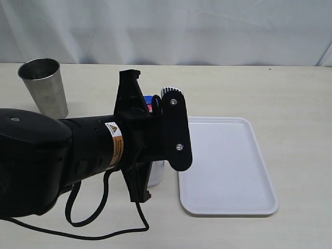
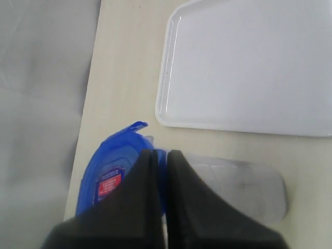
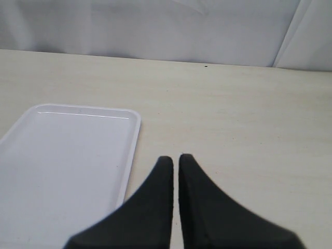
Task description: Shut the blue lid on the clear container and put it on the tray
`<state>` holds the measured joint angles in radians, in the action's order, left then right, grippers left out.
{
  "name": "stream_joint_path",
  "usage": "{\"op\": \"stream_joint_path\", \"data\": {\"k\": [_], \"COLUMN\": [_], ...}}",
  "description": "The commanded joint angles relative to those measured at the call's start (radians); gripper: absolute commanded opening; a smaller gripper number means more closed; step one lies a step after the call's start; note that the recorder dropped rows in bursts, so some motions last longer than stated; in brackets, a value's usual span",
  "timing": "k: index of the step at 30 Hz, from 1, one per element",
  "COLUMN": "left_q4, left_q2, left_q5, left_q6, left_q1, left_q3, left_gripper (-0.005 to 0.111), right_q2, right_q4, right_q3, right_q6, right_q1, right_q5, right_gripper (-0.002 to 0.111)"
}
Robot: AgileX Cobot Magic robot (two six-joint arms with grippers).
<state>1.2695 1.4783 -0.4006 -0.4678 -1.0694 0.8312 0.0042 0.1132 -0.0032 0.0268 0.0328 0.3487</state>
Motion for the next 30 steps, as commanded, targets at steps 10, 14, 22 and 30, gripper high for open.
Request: {"op": "stream_joint_path", "data": {"k": [10,14,22,30], "left_q4": [-0.061,-0.061,-0.061,-0.051], "left_q2": [-0.002,-0.002,-0.002,-0.002], "left_q5": [-0.017,-0.008,-0.008,-0.004], "left_q6": [0.029,0.024,-0.004,-0.004], "left_q1": [-0.004,-0.004,-0.004,-0.004], "left_q3": [-0.003,-0.003,-0.003,-0.003], "left_gripper": [0.0,0.0,0.0,0.0], "right_q2": [-0.004,-0.004,-0.004,-0.004], "right_q4": [-0.001,-0.001,-0.001,-0.001], "right_q3": [0.003,0.003,0.003,0.003], "right_q6": [-0.005,-0.005,-0.005,-0.005], "right_q1": [-0.007,-0.007,-0.007,-0.007], "right_q5": [-0.003,-0.003,-0.003,-0.003], "right_gripper": [0.005,0.005,0.005,0.005]}}
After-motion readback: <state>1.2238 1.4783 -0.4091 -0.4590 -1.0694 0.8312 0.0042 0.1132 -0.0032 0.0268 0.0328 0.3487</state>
